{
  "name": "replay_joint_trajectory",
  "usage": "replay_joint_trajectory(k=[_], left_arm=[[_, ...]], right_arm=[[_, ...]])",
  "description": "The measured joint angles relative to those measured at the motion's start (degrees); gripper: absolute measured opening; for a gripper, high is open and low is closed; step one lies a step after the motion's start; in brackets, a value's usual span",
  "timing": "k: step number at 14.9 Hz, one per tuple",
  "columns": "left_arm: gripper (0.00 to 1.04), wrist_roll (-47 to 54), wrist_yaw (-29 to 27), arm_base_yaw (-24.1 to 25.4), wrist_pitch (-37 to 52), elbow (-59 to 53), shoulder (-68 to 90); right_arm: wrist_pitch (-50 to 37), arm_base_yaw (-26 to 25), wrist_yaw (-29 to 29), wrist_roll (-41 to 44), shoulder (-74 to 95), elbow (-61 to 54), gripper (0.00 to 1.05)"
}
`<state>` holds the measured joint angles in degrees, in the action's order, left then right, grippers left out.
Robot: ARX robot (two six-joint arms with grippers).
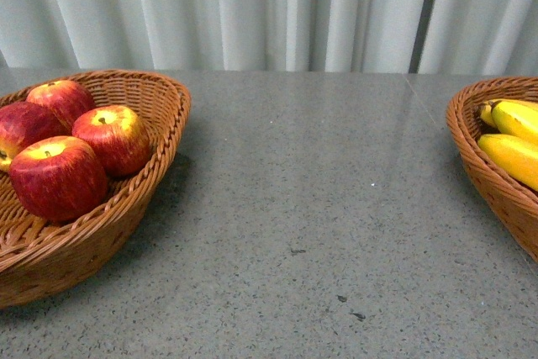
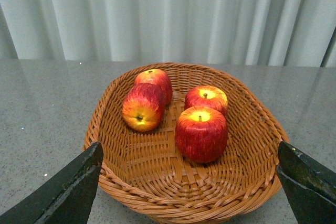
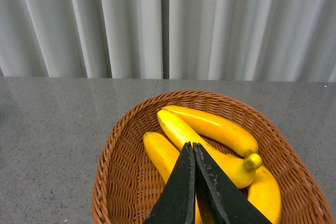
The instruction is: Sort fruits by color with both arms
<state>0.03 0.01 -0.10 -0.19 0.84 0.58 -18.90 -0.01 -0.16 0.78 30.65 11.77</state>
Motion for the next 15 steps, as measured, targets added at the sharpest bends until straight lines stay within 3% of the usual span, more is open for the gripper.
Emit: replay_joint_trajectory(k=[15], left_arm=[[0.98, 0.0, 0.0, 0.0, 0.0, 0.0, 0.0]], right_arm=[[7.02, 0.0, -0.02, -0.13, -18.86, -11.06, 0.02]])
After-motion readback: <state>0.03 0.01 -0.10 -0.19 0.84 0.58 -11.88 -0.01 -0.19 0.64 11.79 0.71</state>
